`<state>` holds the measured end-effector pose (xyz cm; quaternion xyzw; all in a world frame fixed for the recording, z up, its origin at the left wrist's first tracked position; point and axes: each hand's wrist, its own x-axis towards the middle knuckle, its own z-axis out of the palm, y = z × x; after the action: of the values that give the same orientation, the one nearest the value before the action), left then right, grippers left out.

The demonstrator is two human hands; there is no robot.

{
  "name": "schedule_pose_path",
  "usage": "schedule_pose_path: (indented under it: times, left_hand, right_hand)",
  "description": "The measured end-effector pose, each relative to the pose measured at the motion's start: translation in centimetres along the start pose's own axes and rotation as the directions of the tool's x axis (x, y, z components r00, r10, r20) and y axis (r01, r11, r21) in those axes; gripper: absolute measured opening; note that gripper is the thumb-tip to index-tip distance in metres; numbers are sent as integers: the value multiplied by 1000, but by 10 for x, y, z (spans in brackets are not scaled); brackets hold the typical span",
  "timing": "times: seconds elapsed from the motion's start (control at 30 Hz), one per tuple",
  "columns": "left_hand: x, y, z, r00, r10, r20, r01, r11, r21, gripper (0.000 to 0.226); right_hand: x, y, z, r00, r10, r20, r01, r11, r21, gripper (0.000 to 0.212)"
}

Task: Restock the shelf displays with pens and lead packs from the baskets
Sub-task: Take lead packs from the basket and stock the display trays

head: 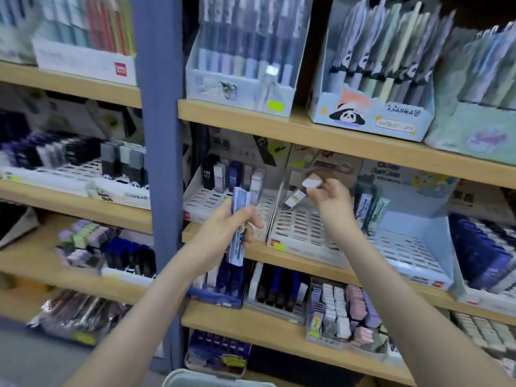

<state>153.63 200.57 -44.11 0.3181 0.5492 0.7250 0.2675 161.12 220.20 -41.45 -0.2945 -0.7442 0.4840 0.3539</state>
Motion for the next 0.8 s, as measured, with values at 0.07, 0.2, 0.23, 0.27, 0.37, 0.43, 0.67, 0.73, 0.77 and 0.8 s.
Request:
schedule_pose_path:
  times: [0.07, 0.2, 0.23, 0.27, 0.37, 0.43, 0.67, 0.73, 0.77, 0.8]
  left_hand:
    - [3, -1, -4, 999, 49, -5, -49, 999, 2, 12]
    - [13, -5, -8, 994, 100, -43, -101, 995, -25, 11]
    - [16, -6, -9, 994, 96, -53, -98, 994, -40, 11]
    - [18, -7, -10, 994, 92, -57, -95, 994, -56, 10]
    - [21, -11, -11, 993, 95, -66, -100, 992, -80, 10]
    - [21, -12, -11, 993, 97, -68, -102, 991, -83, 9]
    - [25, -21, -12, 991, 117, -68, -123, 989, -79, 11]
    - [26, -22, -12, 990, 124, -64, -129, 989, -76, 10]
    - [26, -23, -11, 990, 127, -63, -132, 989, -71, 10]
    - [26, -24, -10, 990, 129, -62, -133, 989, -64, 10]
  right_hand:
    - [7, 1, 3, 1000, 11, -12, -11, 997, -71, 49]
    - [13, -3, 5, 1000, 7, 9, -5, 979, -205, 29]
    - [14, -4, 5, 1000, 3, 12, 0, 978, -209, 24]
    - [15, -5, 5, 1000, 1, 4, 0, 979, -205, 21]
    - [17, -3, 4, 997, -45, -59, 36, 988, -152, 15]
    - [17, -3, 4, 994, -77, -76, 64, 985, -160, 20]
    - [18, -2, 3, 999, -44, 20, 48, 945, -323, 24]
    - [18, -5, 1, 998, -50, 44, 63, 931, -359, 27]
    - [19, -6, 1, 996, -57, 65, 78, 917, -390, 28]
    - [19, -8, 2, 993, -68, 91, 101, 896, -432, 29]
